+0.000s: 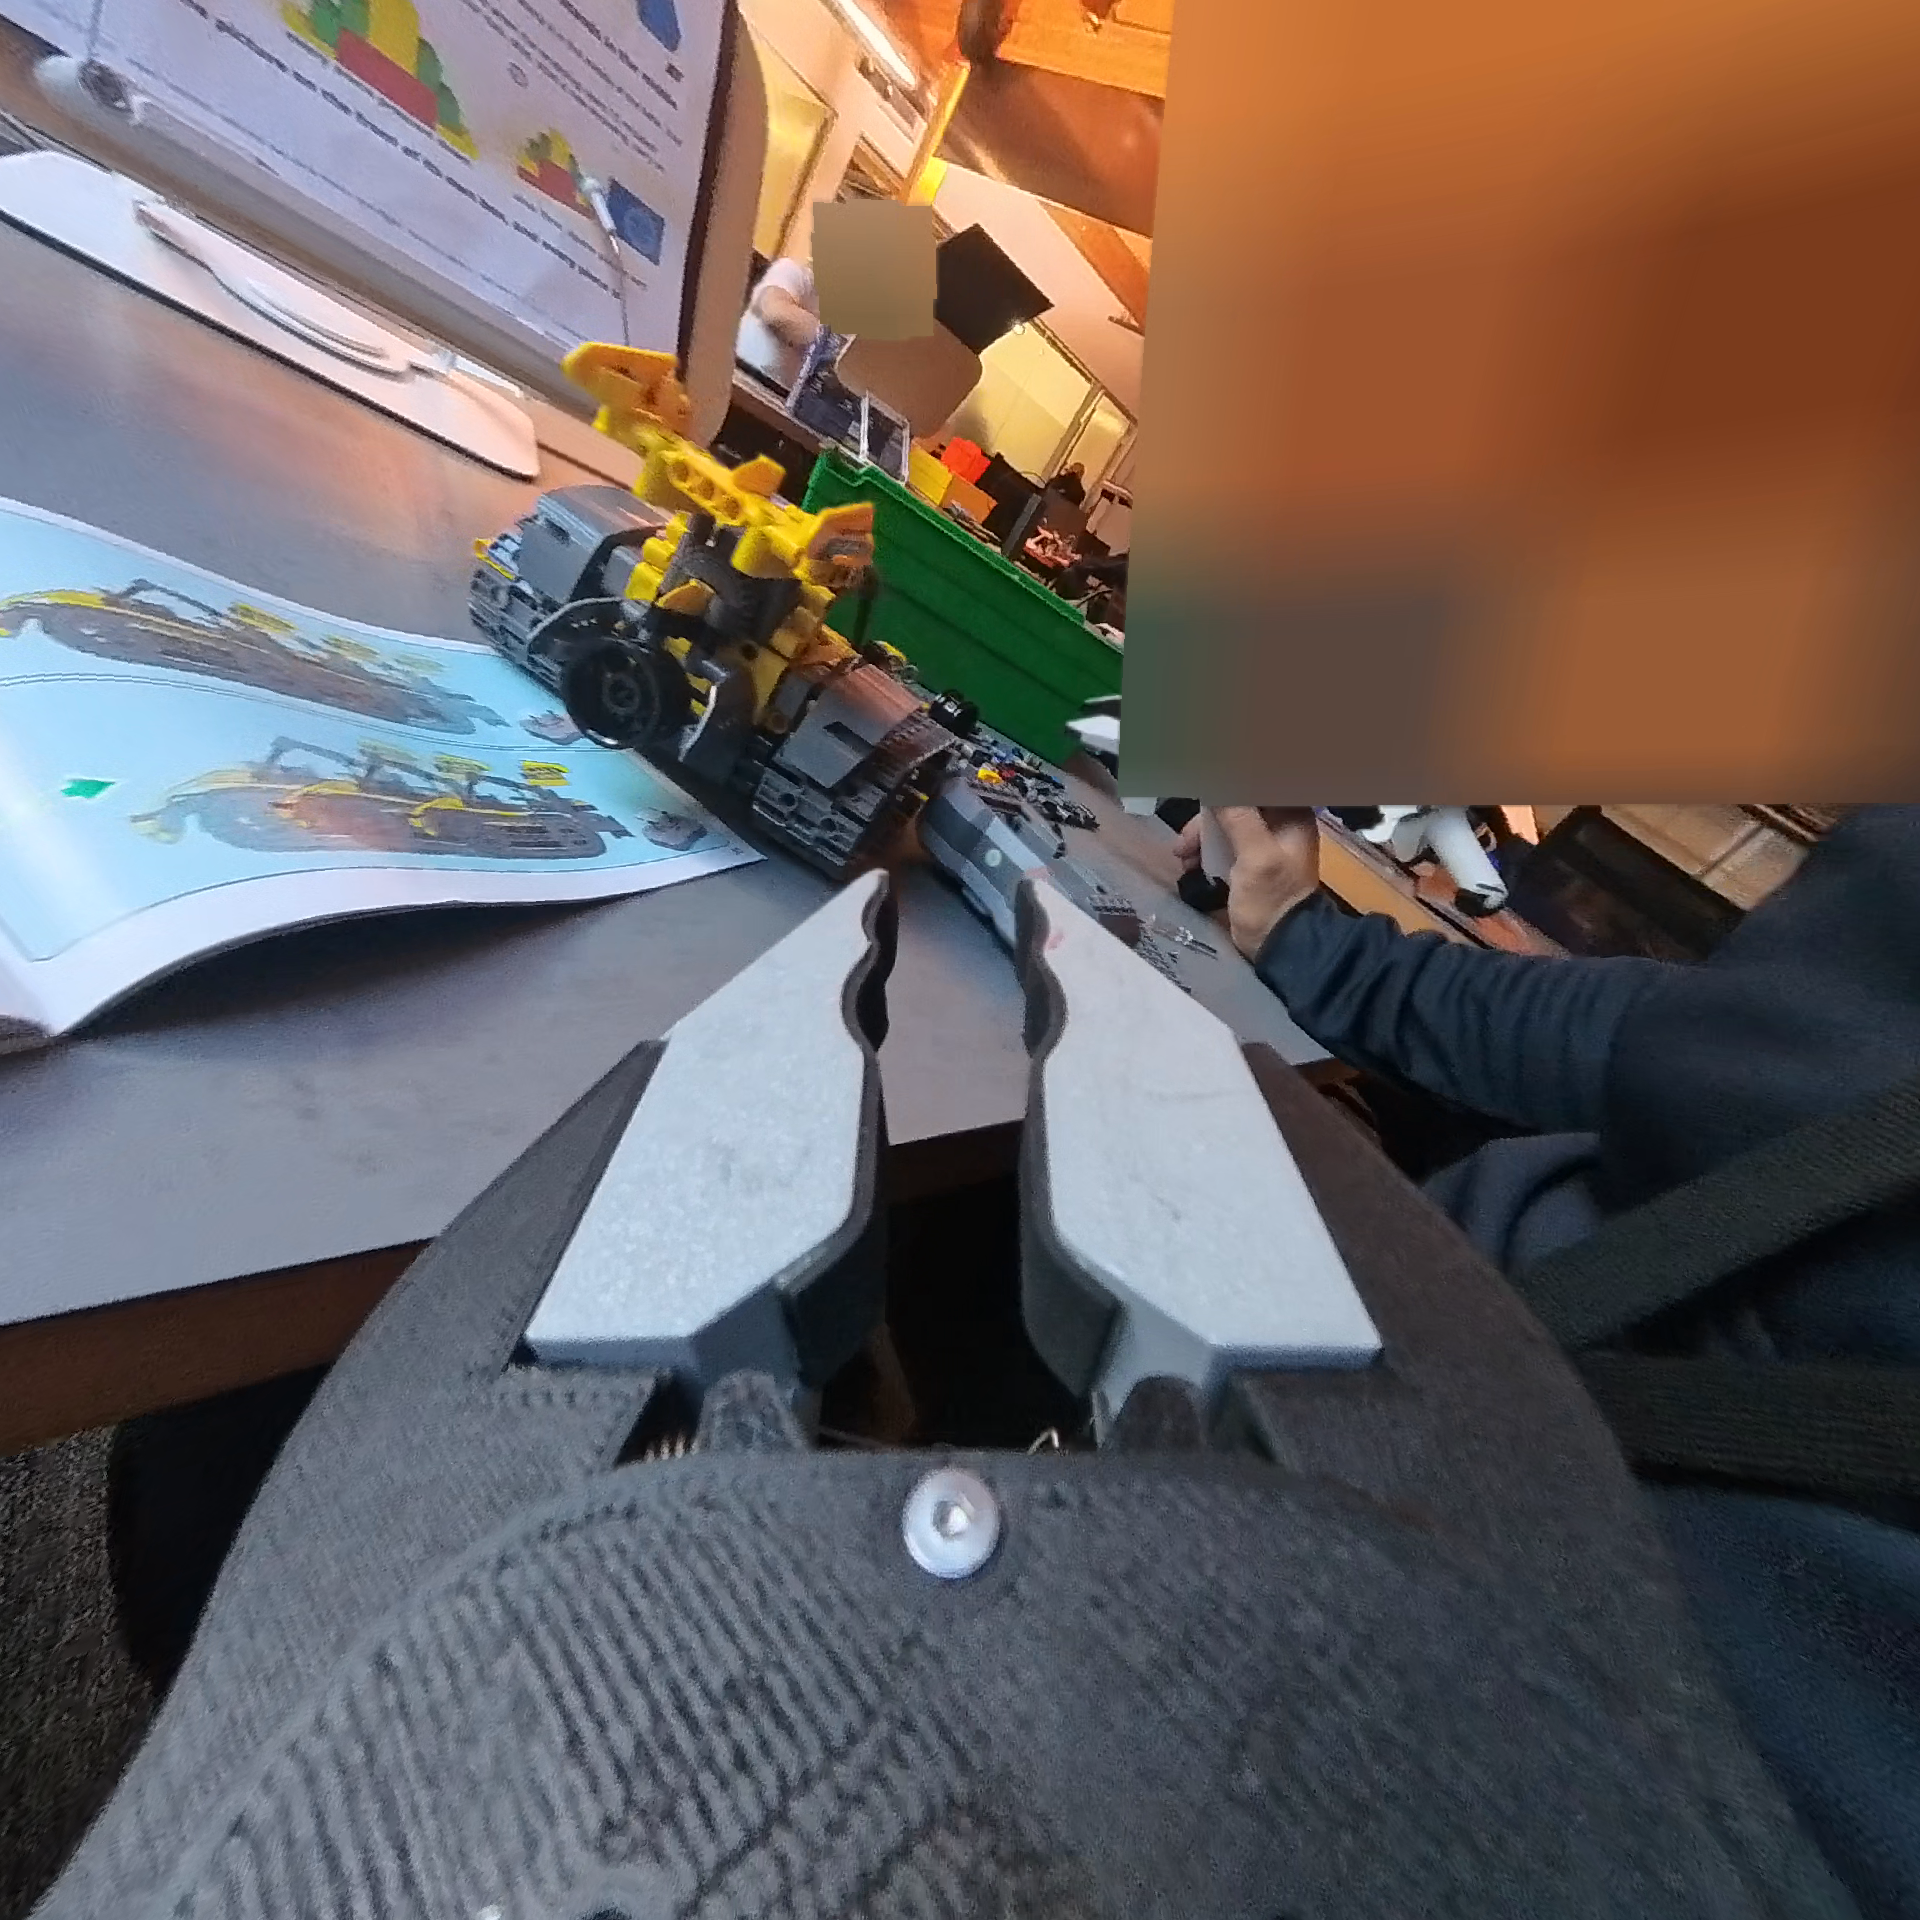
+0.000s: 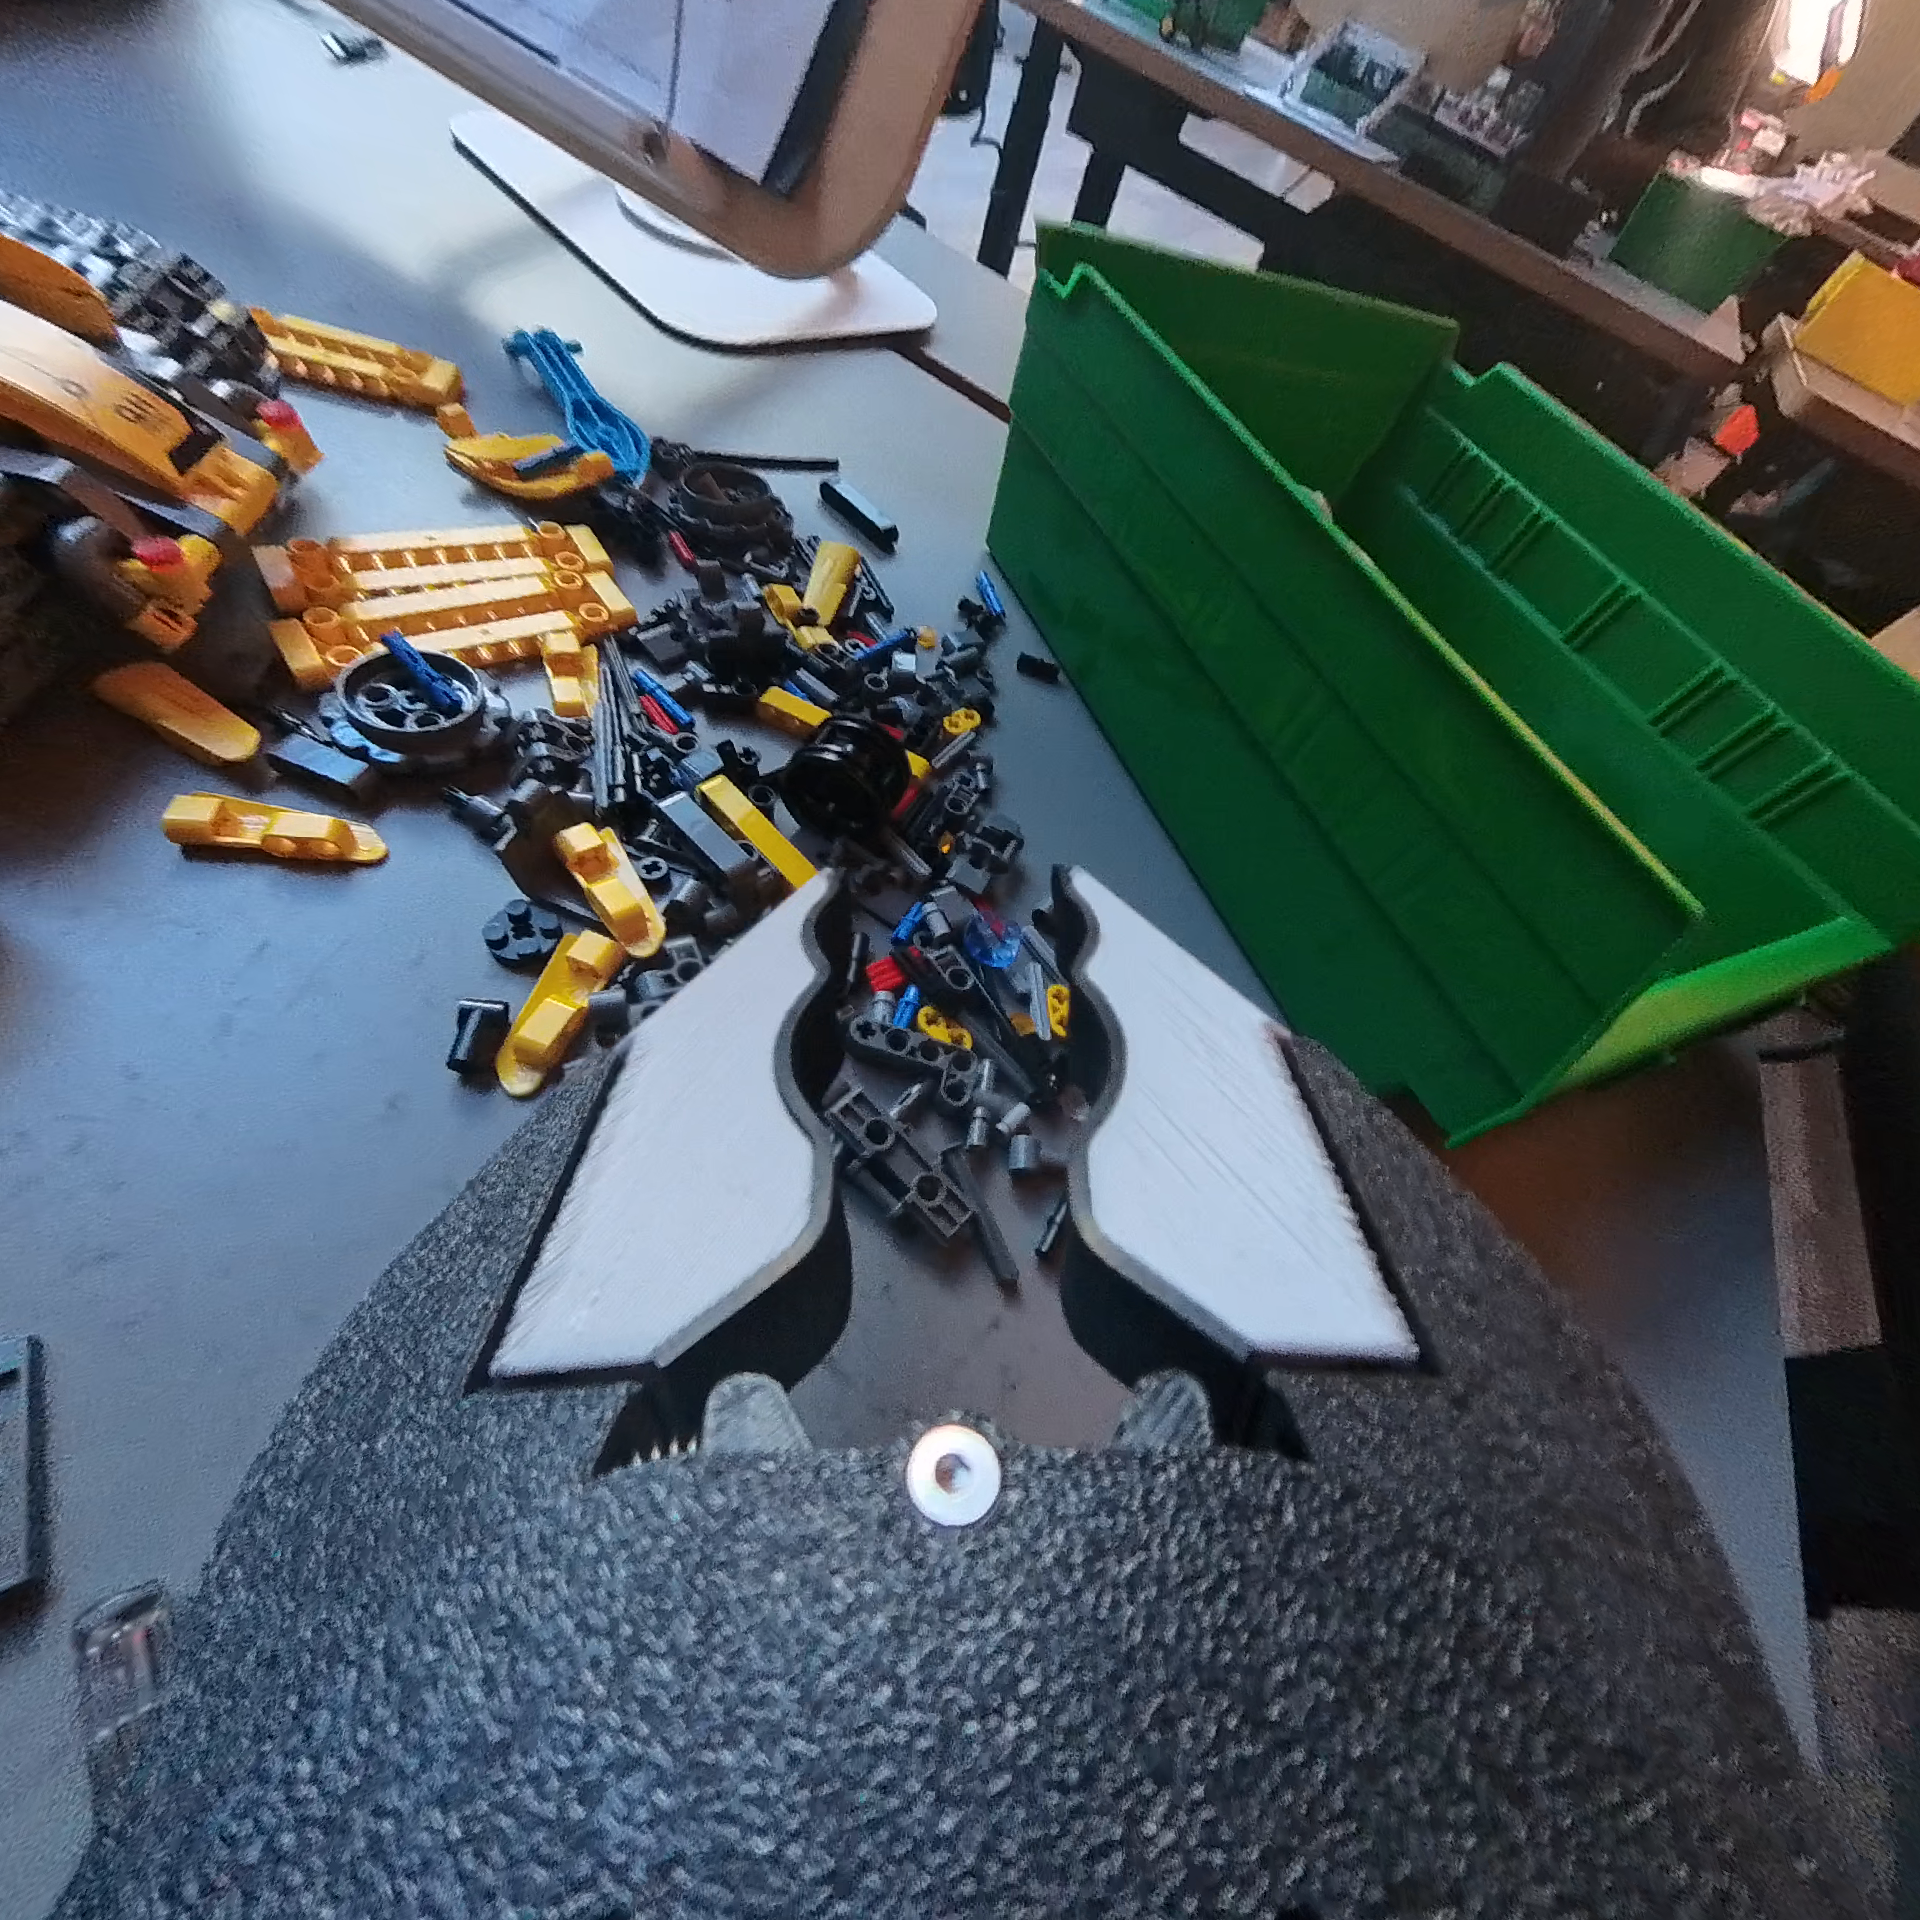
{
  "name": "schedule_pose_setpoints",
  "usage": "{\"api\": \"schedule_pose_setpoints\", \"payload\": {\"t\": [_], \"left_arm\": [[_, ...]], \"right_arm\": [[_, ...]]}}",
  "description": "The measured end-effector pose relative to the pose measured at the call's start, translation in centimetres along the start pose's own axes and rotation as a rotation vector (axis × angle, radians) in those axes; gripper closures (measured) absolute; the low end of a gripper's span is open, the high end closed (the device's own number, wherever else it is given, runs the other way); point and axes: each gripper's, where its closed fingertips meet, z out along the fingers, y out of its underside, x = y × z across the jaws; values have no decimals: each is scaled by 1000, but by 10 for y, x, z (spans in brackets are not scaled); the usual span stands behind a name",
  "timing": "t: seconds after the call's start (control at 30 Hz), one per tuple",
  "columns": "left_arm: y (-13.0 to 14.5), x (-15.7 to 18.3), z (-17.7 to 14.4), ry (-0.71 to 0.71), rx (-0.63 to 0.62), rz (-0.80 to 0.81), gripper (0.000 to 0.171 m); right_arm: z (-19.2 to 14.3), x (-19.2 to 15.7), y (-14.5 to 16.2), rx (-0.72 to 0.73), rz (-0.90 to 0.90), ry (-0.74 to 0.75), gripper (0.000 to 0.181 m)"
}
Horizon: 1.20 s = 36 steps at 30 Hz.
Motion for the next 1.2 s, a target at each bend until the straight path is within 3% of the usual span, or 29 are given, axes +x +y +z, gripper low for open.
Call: {"api": "schedule_pose_setpoints", "payload": {"t": [0.43, 0.67, 0.97, 1.2], "left_arm": [[38, 33, 33, 27, -156, 111, 151], [50, 39, 40, 16, -197, 179, 150], [65, 53, 67, 4, -281, 353, 146], [67, 59, 102, -2, -345, 450, 139]], "right_arm": [[-14, -21, -25, 157, 4, -128, 147], [-23, -25, -34, 225, 114, -234, 148], [-62, 3, -58, 457, 378, -338, 152], [-82, 9, -64, 515, 349, -335, 152]]}}
